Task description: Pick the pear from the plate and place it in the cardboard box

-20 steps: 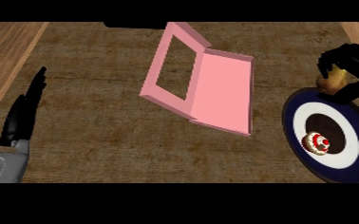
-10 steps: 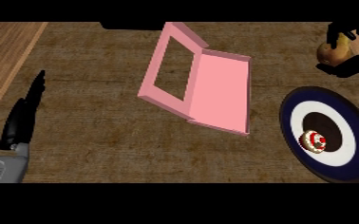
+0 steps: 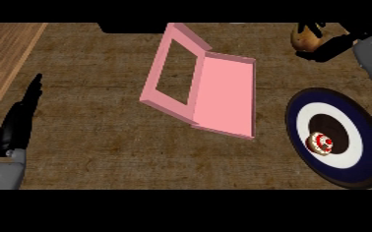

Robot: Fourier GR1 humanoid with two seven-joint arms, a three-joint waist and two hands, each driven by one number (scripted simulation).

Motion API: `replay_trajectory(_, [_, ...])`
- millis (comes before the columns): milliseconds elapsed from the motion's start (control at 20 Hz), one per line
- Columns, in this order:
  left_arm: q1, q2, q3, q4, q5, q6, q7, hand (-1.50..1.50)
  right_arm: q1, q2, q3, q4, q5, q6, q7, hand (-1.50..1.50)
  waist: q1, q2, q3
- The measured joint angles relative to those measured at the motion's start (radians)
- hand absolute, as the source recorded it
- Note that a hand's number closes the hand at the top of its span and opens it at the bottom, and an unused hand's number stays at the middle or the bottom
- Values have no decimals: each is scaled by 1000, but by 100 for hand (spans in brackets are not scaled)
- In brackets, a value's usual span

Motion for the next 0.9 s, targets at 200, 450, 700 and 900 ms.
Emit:
replay_trajectory(200, [17, 3, 13, 4, 1, -11, -15, 0, -36, 79, 0, -61, -29, 80, 113, 150, -7, -3, -1])
replay_trajectory(450, [17, 2, 20, -9, -4, -20, -5, 0, -58, 182, -3, -115, -54, 152, 272, 150, -8, -2, 0])
replay_trajectory(700, [7, -21, 9, -15, -33, -8, 1, 0, -78, 292, 4, -99, -34, 126, 366, 150, 2, 3, 0])
replay_trajectory(900, [2, -13, 27, -15, -29, -27, 2, 0, -87, 375, 18, -95, -3, 80, 435, 150, 5, 4, 0])
